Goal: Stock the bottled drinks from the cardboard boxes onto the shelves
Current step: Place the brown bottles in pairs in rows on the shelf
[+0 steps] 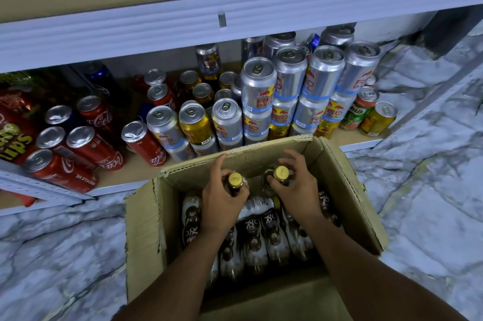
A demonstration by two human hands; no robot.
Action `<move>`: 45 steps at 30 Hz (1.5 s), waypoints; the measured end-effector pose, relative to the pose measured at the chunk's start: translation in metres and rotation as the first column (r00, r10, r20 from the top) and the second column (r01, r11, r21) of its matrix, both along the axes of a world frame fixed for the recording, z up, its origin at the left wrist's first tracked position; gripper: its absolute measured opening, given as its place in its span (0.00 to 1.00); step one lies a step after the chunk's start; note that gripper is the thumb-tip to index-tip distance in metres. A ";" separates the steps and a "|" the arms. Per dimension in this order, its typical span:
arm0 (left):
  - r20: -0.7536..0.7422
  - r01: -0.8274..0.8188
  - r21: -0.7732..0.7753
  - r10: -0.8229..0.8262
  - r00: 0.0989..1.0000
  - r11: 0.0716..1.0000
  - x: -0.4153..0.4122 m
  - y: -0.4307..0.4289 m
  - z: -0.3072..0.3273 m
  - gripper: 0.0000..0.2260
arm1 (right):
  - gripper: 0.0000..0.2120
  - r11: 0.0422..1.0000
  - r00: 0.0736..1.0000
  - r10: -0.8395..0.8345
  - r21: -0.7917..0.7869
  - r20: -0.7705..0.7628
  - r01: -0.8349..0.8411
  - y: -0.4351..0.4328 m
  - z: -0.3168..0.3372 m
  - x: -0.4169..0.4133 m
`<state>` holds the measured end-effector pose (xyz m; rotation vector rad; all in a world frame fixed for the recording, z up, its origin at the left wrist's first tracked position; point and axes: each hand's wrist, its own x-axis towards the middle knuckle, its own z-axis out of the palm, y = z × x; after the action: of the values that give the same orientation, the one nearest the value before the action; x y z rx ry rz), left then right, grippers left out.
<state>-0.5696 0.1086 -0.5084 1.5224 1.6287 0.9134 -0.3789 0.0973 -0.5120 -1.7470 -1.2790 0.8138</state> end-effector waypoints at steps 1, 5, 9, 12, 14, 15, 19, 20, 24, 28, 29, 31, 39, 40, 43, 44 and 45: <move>0.003 -0.008 0.002 0.008 1.000 1.000 0.001 0.000 0.000 0.39 | 0.33 1.000 1.000 -0.001 0.004 0.008 0.001 0.000 -0.001 0.000; 0.016 -0.016 -0.002 0.016 1.000 1.000 0.004 -0.002 -0.002 0.39 | 0.32 1.000 0.995 0.005 -0.020 0.097 -0.003 0.003 -0.003 0.001; 0.035 -0.054 -0.002 0.054 0.998 0.999 0.016 -0.004 -0.002 0.39 | 0.33 0.999 0.991 0.013 -0.048 0.130 -0.006 0.010 -0.005 -0.004; 0.060 -0.062 0.002 0.062 0.996 0.998 0.021 -0.003 -0.005 0.40 | 0.30 0.999 0.992 -0.017 -0.032 0.129 0.021 0.014 -0.010 -0.007; 0.066 -0.080 -0.014 0.081 0.995 0.997 0.020 -0.004 -0.007 0.40 | 0.26 0.999 0.995 -0.042 -0.007 0.089 0.043 0.015 -0.011 -0.007; 0.073 -0.086 -0.024 0.088 0.993 0.996 0.020 -0.004 -0.007 0.39 | 0.24 0.999 0.997 -0.050 0.005 0.065 0.050 0.015 -0.011 -0.007; 0.157 -0.114 -0.073 0.124 0.980 0.991 0.015 -0.002 0.005 0.33 | 0.21 0.998 0.998 -0.062 0.014 -0.030 0.062 0.012 0.004 -0.009; 0.165 -0.108 -0.069 0.118 0.979 0.992 0.013 0.000 0.009 0.30 | 0.20 0.998 0.997 -0.064 0.019 -0.049 0.065 0.010 0.011 -0.010; 0.131 -0.058 0.009 0.056 0.990 0.998 0.002 -0.003 0.039 0.18 | 0.19 0.994 0.992 -0.079 0.065 -0.098 0.085 0.002 0.044 -0.017; 0.187 -0.066 0.085 0.049 0.981 0.994 -0.009 -0.014 0.082 0.12 | 0.14 0.988 0.988 -0.083 0.115 -0.128 0.098 -0.013 0.084 -0.025; 0.220 -0.064 0.092 0.043 0.975 0.994 -0.011 -0.018 0.096 0.12 | 0.13 0.986 0.989 -0.079 0.136 -0.128 0.097 -0.017 0.096 -0.027; 0.261 -0.034 0.125 0.000 0.965 0.992 -0.018 -0.028 0.130 0.14 | 0.12 0.977 0.992 -0.068 0.192 -0.110 0.089 -0.027 0.123 -0.031; 0.266 0.004 0.370 -0.110 0.958 0.929 -0.051 -0.066 0.260 0.12 | 0.14 0.910 1.000 -0.005 0.415 -0.030 0.017 -0.065 0.253 -0.056; 0.268 0.002 0.396 -0.117 0.956 0.918 -0.055 -0.070 0.277 0.11 | 0.13 0.898 1.000 -0.003 0.440 -0.031 0.016 -0.067 0.269 -0.058; 0.262 0.001 0.466 -0.139 0.955 0.885 -0.066 -0.081 0.327 0.08 | 0.12 0.845 0.999 0.000 0.535 -0.038 0.020 -0.073 0.318 -0.065; 0.254 0.000 0.494 -0.144 0.956 0.869 -0.069 -0.084 0.342 0.07 | 0.12 0.827 1.000 0.001 0.563 -0.032 0.017 -0.076 0.334 -0.067; 0.247 -0.003 0.520 -0.147 0.958 0.854 -0.072 -0.087 0.356 0.06 | 0.11 0.808 1.000 -0.001 0.589 -0.024 0.015 -0.078 0.350 -0.071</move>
<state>-0.6414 0.0214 -0.1522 1.6906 1.1610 1.5383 -0.4498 0.0194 -0.1624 -1.2288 -1.3278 0.3596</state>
